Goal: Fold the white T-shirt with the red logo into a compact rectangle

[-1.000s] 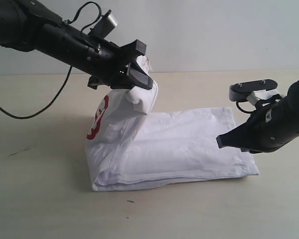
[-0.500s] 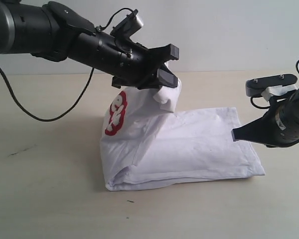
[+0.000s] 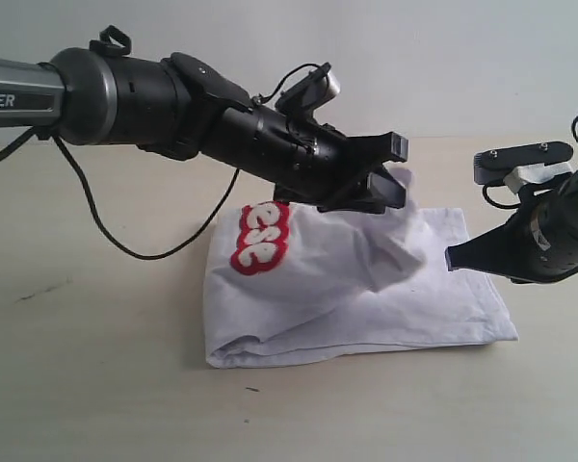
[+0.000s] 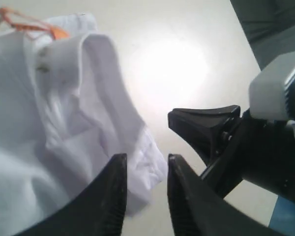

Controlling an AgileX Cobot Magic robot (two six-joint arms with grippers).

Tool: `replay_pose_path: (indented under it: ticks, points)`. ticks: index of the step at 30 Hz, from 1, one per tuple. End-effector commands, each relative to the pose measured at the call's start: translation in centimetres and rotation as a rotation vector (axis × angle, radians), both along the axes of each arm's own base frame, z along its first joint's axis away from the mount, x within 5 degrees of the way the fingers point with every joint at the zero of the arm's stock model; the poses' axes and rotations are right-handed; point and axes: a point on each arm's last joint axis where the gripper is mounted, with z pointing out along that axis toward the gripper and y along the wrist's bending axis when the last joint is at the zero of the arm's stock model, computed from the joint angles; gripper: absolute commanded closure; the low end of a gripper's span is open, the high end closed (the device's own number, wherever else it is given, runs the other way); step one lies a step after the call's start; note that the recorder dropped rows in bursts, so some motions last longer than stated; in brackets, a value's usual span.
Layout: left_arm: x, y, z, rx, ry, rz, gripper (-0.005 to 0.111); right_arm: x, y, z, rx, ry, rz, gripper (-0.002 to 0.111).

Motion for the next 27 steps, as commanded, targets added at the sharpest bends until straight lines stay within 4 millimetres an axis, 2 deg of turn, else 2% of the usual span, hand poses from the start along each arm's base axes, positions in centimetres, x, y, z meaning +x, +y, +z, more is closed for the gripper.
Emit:
replay_pose_path:
  ticks: [1,6,10,14,20,24,27]
  points:
    - [-0.6,-2.1,0.2,-0.028,-0.008,-0.047,0.074,-0.1,-0.1,0.2,0.002,-0.01,0.0,0.108]
    - [-0.4,-1.7,0.9,-0.019,-0.052,-0.076,0.07,-0.1,-0.2,0.2,-0.003,-0.005,-0.003,0.108]
    - [0.6,0.6,0.6,0.088,-0.059,-0.12,0.064,-0.1,0.3,0.1,0.063,-0.011,-0.005,0.108]
    - [1.7,3.5,0.0,0.27,-0.057,-0.108,0.064,0.0,1.3,0.1,0.167,-0.017,0.022,0.108]
    - [2.9,6.9,0.3,0.451,-0.063,-0.047,0.065,0.1,1.8,0.2,0.241,-0.026,0.008,0.108]
    - [3.1,8.0,-0.3,0.587,-0.089,-0.044,0.065,0.7,2.0,0.7,0.264,-0.066,-0.001,0.108]
    - [2.5,8.1,-1.0,0.582,-0.034,-0.055,0.065,1.8,2.2,1.8,0.308,-0.11,-0.036,0.108]
